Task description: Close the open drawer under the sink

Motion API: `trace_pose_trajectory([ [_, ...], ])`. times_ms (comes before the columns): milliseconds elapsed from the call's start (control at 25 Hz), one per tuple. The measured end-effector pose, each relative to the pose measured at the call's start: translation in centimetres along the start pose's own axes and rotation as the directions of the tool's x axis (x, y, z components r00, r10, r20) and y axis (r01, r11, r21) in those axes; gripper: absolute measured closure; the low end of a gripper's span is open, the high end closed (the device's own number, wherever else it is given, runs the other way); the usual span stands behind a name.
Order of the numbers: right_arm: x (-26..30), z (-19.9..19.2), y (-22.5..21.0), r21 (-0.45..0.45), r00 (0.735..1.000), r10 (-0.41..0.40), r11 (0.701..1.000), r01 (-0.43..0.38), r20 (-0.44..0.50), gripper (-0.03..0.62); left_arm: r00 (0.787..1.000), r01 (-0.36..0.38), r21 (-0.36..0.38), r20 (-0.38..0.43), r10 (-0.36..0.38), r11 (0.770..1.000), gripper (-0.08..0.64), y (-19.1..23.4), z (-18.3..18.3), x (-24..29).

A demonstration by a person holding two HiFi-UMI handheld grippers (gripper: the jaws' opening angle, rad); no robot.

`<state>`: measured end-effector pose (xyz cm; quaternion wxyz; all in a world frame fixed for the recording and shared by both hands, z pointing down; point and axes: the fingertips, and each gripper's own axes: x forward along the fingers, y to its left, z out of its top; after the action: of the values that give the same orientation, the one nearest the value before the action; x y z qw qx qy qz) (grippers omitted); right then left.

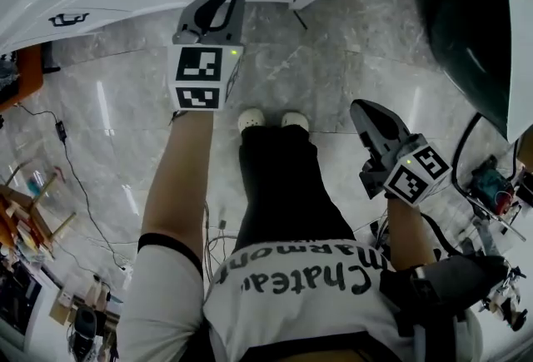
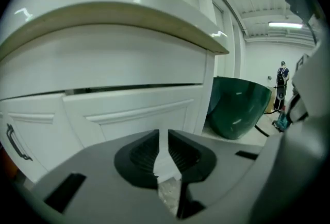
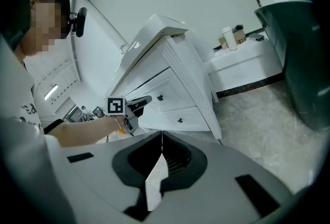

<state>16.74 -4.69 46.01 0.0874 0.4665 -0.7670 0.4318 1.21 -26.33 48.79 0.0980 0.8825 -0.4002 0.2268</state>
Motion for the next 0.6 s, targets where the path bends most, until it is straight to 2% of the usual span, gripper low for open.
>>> trace_pose_trajectory([
  [120,0.0,1.8,2.8,-0.025,0.999,0.042,0.999,-0.042,0.011,0.58,1.0,0.022,0.005,-0.002,-0.022,1.0,0.507,-1.1,1.5,-2.7],
  [320,-0.3,4.9,7.7,-0.073,0.992,0.118,0.991,-0.114,0.044,0.58,1.0,0.0,-0.062,0.016,0.001,0.998,0.512,-1.0,4.6,-7.1],
  [600,-2.3,9.4,13.1,-0.142,0.979,0.183,0.975,-0.169,0.094,0.58,0.997,0.024,-0.061,0.074,-0.02,0.998,0.545,-3.3,9.7,-13.4],
])
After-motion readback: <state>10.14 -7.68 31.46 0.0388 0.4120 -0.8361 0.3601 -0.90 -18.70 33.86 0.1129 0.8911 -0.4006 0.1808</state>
